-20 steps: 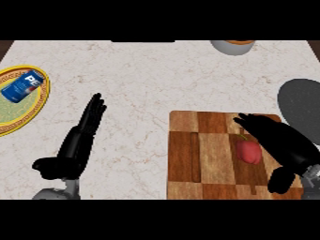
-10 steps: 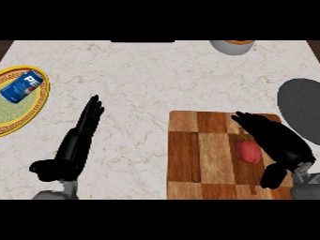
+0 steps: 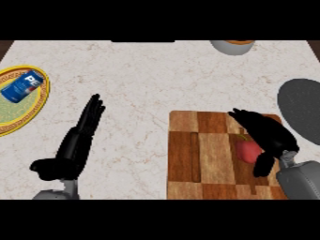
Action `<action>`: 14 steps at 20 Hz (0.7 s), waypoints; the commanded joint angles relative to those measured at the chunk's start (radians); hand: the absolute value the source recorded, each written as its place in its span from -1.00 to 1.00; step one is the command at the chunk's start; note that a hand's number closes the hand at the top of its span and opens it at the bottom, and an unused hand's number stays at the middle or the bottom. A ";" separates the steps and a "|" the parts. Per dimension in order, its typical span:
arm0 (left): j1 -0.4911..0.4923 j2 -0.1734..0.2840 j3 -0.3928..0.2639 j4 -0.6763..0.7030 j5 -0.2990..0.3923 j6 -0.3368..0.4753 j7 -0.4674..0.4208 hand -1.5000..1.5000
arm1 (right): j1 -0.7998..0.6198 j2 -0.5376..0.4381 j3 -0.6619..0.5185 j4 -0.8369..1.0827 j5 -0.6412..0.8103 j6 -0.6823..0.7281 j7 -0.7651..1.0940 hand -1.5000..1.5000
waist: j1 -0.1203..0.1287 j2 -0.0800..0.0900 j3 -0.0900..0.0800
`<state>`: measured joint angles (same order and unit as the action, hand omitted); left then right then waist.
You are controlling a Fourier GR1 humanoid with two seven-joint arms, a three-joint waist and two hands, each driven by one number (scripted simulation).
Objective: Pick the bell pepper from the cutting board and place it in the pan
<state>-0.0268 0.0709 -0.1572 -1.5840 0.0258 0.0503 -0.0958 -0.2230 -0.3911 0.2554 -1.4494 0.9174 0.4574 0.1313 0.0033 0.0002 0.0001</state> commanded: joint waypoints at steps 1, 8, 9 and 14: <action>0.017 -0.008 -0.003 -0.026 -0.005 -0.014 0.010 0.00 | -0.005 -0.007 -0.032 0.116 0.043 -0.034 -0.083 -1.00 | 0.000 0.000 0.000; 0.063 -0.011 -0.007 -0.009 -0.022 -0.025 -0.052 0.00 | 0.011 -0.021 0.058 0.109 0.152 -0.073 -0.157 1.00 | -0.001 0.000 0.000; 0.014 0.032 0.040 -0.075 0.029 -0.057 0.043 0.00 | 0.034 -0.022 0.088 0.094 0.174 -0.070 -0.141 1.00 | -0.001 -0.001 0.000; 0.018 0.003 0.020 -0.066 -0.008 -0.029 0.048 0.00 | -0.017 -0.027 0.013 0.118 0.184 -0.137 -0.203 1.00 | 0.000 -0.001 0.000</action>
<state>-0.0046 0.0713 -0.1371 -1.5968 0.0184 0.0202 -0.1025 -0.2447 -0.4109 0.2968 -1.3603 1.0799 0.3746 -0.0347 0.0038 -0.0121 -0.0136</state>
